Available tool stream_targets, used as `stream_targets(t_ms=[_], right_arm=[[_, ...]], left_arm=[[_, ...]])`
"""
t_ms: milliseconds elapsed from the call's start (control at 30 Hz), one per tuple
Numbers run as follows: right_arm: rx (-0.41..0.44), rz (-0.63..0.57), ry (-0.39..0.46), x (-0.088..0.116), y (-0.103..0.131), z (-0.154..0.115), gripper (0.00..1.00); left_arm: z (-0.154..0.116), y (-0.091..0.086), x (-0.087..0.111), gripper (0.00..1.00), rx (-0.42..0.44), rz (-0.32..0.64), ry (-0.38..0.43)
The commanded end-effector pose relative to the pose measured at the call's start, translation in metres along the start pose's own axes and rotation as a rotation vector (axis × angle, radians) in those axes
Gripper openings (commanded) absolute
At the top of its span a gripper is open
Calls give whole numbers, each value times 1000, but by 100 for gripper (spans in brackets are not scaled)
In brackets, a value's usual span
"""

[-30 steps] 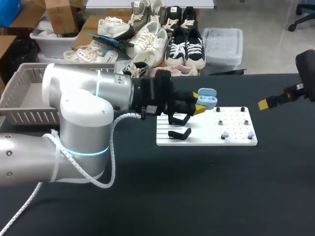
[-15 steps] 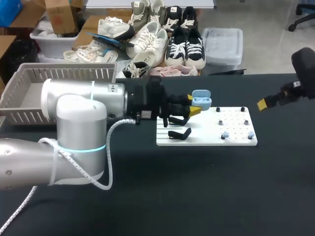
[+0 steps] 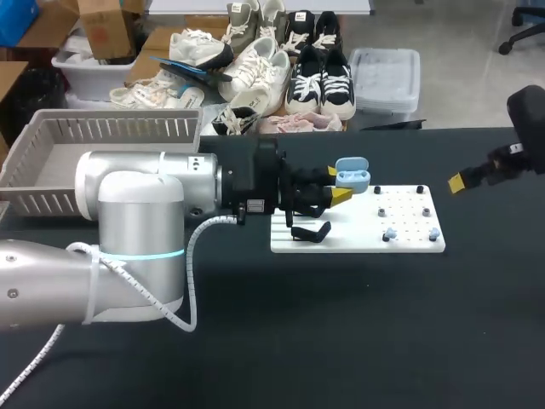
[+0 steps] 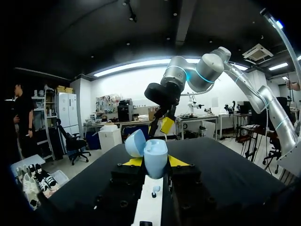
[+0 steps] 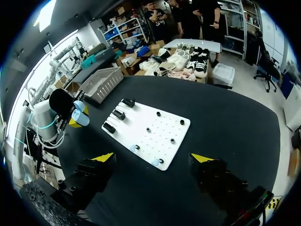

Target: Pick up each earbud case from the left stands, insert the matching earbuds, close the lid, and place the case in the box.

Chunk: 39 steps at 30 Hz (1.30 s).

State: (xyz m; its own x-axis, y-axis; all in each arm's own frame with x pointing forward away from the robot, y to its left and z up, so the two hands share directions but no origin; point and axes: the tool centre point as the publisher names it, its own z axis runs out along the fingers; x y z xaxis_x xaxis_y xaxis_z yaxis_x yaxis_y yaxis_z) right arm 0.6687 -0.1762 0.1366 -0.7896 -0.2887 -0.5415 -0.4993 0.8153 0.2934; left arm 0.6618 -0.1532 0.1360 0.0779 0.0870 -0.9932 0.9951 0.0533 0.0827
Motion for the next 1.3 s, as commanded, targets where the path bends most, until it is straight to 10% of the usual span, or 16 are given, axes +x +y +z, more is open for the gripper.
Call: stream_targets(t_ms=[33,1300], right_arm=[[18,3,5,0,3,-4,100],[105,-68,40,9,-11,-4,100]], left_arm=[[0,-6,5,0,-13,-12,-4],[-2,-16,14,0,-3,-4,50]])
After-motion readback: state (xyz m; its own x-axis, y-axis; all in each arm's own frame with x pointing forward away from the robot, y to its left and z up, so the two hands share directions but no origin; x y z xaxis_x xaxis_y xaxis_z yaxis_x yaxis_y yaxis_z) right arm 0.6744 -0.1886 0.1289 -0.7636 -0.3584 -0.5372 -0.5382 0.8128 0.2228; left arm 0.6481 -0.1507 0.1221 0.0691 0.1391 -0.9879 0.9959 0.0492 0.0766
